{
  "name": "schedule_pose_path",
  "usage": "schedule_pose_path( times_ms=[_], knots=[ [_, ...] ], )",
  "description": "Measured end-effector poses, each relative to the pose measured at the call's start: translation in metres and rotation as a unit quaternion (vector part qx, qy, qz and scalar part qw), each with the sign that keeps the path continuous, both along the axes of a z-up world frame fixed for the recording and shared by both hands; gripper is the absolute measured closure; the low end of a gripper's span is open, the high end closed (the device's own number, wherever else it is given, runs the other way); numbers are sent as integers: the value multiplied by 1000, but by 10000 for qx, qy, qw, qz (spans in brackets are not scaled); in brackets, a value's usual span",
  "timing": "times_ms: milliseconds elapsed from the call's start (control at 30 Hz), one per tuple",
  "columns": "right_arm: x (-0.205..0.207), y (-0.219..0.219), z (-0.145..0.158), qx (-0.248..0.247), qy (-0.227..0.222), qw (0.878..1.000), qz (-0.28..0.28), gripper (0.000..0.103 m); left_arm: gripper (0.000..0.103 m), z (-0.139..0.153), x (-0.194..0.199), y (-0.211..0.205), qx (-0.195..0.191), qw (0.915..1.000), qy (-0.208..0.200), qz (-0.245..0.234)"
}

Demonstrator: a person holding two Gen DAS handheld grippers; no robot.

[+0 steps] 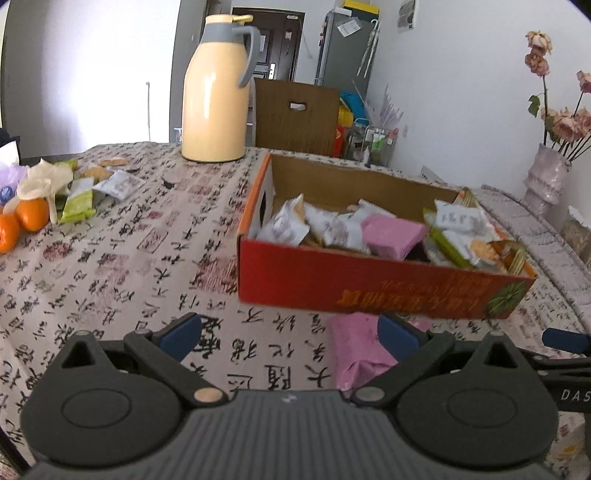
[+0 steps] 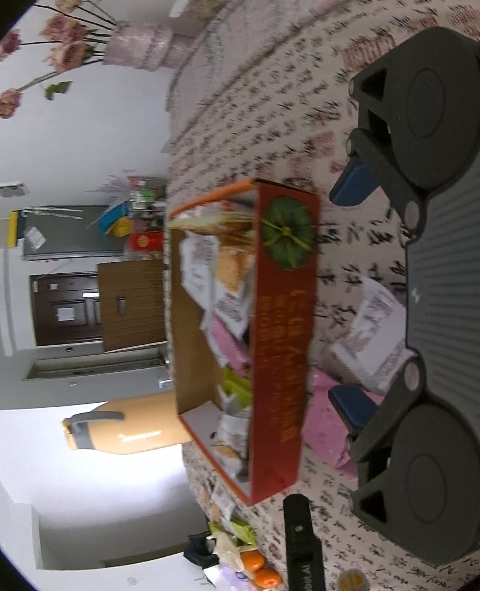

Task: Organize snacks
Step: 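Move both tools back toward the remaining pink packet and white wrapper, then grasp the white wrapper with the right tool while the left tool grasps the pink packet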

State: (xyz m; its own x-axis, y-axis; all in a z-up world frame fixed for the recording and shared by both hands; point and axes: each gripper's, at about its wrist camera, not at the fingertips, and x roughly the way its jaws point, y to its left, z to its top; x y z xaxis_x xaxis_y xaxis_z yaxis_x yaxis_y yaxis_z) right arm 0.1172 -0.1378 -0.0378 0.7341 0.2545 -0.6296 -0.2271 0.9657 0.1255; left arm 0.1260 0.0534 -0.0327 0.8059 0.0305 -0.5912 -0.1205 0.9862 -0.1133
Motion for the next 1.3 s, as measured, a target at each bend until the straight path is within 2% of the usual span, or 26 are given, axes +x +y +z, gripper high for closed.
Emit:
schedule_pose_path(
  times_ms=[167, 367, 433, 633, 800, 833, 1000, 1067, 1100, 1167, 1300],
  knots=[
    [10, 12, -13, -100, 241, 9997, 28, 0, 0, -10, 3, -2, 128, 9999, -79, 28],
    [25, 25, -34, -269, 642, 9976, -27, 0, 0, -18, 6, 3, -8, 10000, 36, 33],
    [25, 28, -38, -419, 561, 9975, -58, 0, 0, -18, 6, 4, -57, 10000, 55, 45],
    [21, 29, -46, -413, 219, 9988, -171, 0, 0, -18, 3, 5, -102, 9999, 30, 41],
    [20, 29, -45, -412, 255, 9987, -127, 0, 0, -18, 3, 6, -141, 9999, 21, 30],
    [18, 28, -43, -406, 242, 9988, -103, 3, 0, -18, 3, 6, -150, 9999, 25, 23],
    [8, 33, -37, -334, 85, 9992, 226, 40, 0, -19, 4, 6, -160, 9999, 38, 24],
    [4, 36, -35, -336, 31, 9989, 335, 62, 0, -19, 4, 5, -154, 9999, 41, 29],
    [2, 37, -34, -327, 9, 9987, 382, 68, 0, -19, 4, 5, -149, 9999, 45, 31],
    [-1, 38, -32, -314, -13, 9986, 434, 88, 0, -20, 5, 5, -138, 9999, 54, 34],
    [-8, 33, -28, -230, -116, 9988, 417, 91, 0, -21, 5, 4, -123, 9999, 60, 26]
  ],
)
